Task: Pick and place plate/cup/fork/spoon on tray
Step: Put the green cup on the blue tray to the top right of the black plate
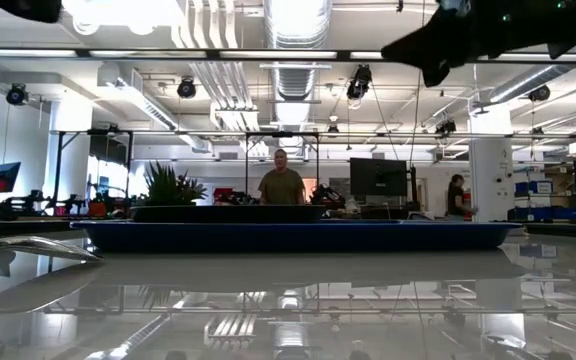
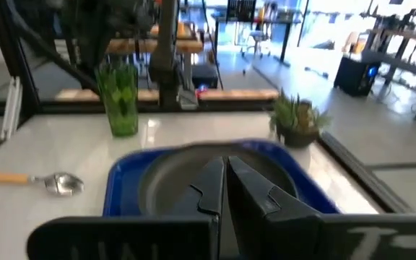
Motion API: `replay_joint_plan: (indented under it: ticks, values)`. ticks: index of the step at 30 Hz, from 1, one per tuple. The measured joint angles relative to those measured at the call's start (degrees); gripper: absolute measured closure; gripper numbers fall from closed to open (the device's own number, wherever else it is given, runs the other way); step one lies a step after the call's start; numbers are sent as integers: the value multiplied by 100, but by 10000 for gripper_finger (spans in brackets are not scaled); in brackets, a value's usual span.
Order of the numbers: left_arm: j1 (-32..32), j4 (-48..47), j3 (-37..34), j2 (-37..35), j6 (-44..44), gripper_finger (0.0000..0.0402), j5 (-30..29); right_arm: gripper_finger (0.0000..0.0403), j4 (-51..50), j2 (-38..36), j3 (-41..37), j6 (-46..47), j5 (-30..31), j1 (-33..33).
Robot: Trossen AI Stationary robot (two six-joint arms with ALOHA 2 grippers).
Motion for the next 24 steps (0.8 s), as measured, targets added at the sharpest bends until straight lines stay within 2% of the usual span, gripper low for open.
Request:
replay_joint_plan:
  ticks: [4,10,19,24]
  values:
    - [-303,-393,132,207,-763,387,608,394,37,-121,12,-102,0,0]
    - [-727,-1017,107,209,-1796,387,639,394,-301,-285,0,-187,4,0]
    - [-824,-1518,64,162,-2423,387,475,394,-383,-274,0,-146,4,0]
    - [-819,-1295,0,164,-2227,383,479,394,-419,-271,0,-102,6,0]
